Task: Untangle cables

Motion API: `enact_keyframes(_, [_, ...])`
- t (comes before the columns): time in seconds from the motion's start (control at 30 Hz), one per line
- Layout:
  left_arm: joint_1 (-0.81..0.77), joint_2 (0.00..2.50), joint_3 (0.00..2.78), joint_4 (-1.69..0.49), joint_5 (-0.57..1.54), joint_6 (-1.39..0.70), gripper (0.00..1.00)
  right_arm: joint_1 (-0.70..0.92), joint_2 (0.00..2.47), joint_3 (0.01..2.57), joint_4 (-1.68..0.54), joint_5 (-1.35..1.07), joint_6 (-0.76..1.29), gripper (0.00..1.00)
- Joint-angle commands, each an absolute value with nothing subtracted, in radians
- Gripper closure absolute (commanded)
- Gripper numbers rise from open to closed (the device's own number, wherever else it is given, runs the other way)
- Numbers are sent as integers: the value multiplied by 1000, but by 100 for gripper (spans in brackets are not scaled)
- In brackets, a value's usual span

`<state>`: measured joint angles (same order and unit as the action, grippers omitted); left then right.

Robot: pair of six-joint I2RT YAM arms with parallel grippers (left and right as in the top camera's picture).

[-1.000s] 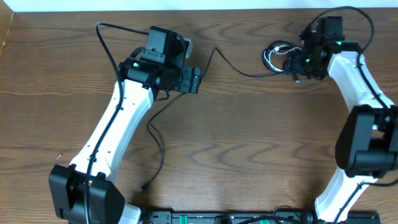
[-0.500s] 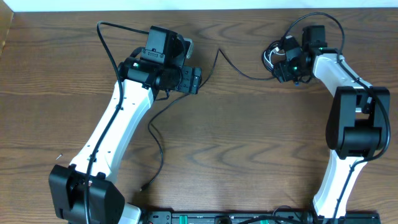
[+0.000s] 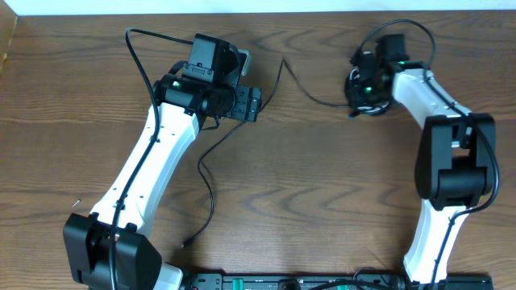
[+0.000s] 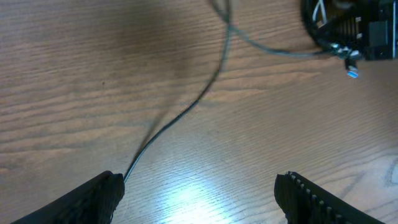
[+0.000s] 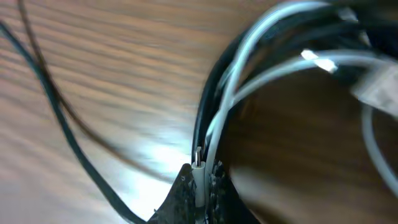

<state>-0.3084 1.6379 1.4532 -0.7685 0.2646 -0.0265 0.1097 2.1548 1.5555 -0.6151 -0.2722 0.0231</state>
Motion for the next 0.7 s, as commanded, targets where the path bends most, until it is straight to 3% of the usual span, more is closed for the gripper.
enact_keyframes(0.0, [-304, 1622, 1472, -768, 276, -51, 17, 191, 2078, 1557, -646, -215, 465, 99])
enact_keyframes(0.03, [-304, 1622, 1472, -769, 276, -55, 17, 217, 2078, 1557, -660, -165, 599, 99])
enact_keyframes(0.13, [-304, 1622, 1472, -773, 276, -58, 17, 276, 2083, 1557, -635, -88, 695, 94])
enact_keyframes(0.2, [-304, 1622, 1472, -776, 276, -57, 17, 299, 2083, 1557, -620, -37, 717, 72])
enact_keyframes(0.23, [-304, 1622, 1472, -780, 276, -57, 17, 306, 2083, 1557, -614, -18, 718, 50])
enact_keyframes(0.27, [-304, 1622, 1472, -781, 276, -57, 17, 310, 2083, 1557, -608, -8, 717, 38])
enact_keyframes(0.3, [-304, 1622, 1472, -783, 276, -57, 17, 309, 2083, 1557, -608, -7, 717, 32])
enact_keyframes(0.67, [-311, 1623, 1472, -779, 334, -89, 17, 165, 1968, 1558, -655, -244, 479, 22])
